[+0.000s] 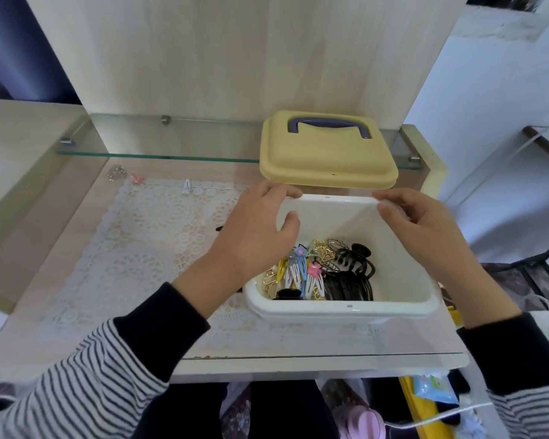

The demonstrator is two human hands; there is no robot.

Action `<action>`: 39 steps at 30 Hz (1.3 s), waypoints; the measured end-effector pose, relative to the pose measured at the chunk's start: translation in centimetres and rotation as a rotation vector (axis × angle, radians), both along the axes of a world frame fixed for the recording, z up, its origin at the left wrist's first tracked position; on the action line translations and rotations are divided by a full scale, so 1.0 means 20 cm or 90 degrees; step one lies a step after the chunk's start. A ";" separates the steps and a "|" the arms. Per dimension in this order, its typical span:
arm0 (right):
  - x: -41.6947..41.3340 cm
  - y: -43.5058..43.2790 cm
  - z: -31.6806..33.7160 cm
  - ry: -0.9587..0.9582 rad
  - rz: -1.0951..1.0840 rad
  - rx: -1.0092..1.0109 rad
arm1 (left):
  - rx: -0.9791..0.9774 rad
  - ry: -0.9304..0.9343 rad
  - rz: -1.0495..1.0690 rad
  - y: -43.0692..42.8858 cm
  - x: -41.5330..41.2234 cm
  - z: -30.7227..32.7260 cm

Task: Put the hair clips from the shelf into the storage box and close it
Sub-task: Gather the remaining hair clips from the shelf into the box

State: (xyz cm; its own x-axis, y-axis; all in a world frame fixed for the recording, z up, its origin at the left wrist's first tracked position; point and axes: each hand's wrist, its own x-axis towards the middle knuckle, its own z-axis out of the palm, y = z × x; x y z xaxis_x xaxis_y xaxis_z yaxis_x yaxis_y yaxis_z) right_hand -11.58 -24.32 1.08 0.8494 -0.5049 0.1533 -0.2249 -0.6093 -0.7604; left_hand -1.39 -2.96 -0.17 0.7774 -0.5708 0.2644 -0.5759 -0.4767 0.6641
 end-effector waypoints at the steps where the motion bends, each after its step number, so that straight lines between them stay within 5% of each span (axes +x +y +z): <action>1: 0.00 0.00 0.02 0.022 0.006 -0.010 | -0.012 0.006 -0.003 0.01 0.00 0.00; 4: 0.02 0.04 0.09 0.039 -0.007 -0.064 | -0.076 0.020 0.022 0.05 0.01 0.00; 9: 0.08 0.36 0.22 -0.097 0.011 -0.115 | -0.145 -0.014 0.116 0.21 0.07 -0.06; 19: 0.36 1.20 0.10 -0.213 0.154 -0.066 | -0.025 -0.073 0.294 0.67 0.30 -0.27; 24: 0.52 1.35 -0.13 -0.140 0.143 -0.051 | 0.080 -0.101 0.340 0.86 0.38 -0.36; 30: 0.72 1.36 -0.42 0.001 0.078 -0.219 | 0.235 -0.059 0.361 0.94 0.45 -0.47; 39: 0.95 1.31 -0.51 0.047 0.042 -0.325 | 0.247 -0.074 0.348 0.85 0.65 -0.47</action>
State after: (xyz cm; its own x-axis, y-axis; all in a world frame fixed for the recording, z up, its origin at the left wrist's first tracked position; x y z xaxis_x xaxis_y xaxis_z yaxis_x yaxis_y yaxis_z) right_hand 7.45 1.89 -9.21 0.8951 -0.3262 0.3039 -0.2149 -0.9130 -0.3468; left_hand 11.51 13.95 -9.64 0.9601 -0.1741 0.2189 -0.2414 -0.9109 0.3345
